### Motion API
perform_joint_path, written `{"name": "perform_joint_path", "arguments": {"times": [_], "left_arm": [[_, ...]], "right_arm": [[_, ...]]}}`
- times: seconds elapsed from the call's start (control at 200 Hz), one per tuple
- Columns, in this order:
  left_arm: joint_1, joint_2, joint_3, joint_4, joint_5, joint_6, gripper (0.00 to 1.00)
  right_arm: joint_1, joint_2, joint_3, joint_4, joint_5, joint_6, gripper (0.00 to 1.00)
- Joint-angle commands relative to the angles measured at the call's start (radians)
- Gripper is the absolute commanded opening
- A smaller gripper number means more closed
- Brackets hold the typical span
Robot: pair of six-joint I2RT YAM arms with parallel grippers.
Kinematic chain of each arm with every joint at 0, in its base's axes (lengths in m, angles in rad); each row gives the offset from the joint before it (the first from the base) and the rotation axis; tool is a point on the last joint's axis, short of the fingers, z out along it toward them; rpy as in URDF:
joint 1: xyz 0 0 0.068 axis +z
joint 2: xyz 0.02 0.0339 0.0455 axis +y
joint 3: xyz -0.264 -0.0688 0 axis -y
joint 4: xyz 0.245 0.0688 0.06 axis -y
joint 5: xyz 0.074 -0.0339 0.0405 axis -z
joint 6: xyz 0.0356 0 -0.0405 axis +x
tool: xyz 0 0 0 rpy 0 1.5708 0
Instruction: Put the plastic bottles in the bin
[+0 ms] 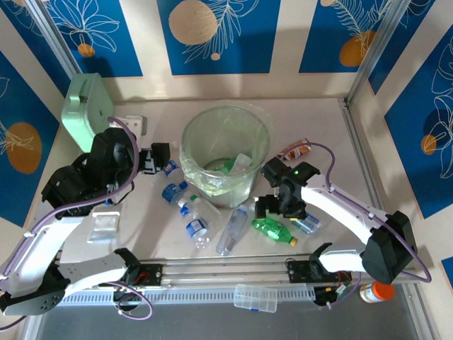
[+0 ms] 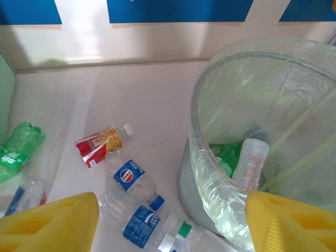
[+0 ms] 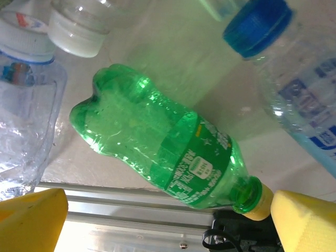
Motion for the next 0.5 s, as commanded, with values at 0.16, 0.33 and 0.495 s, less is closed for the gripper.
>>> {"name": "perform_joint_path", "arguments": {"times": [0.16,0.33,0.495], "left_arm": [[0.006,-0.054,-0.030,0.022,-0.042,0.029,0.74],[0.008,-0.055,-0.046,0.026,-0.018,0.020,0.74],[0.008,-0.056,-0.051,0.029,-0.006,0.013,0.74]], "right_arm": [[0.047,0.052,-0.061,0.043,-0.032,0.059,0.99],[0.064,0.075,-0.088,0.088,-0.031,0.071,0.99],[0.078,0.117,-0.093,0.124,-0.040,0.059,0.99]]}}
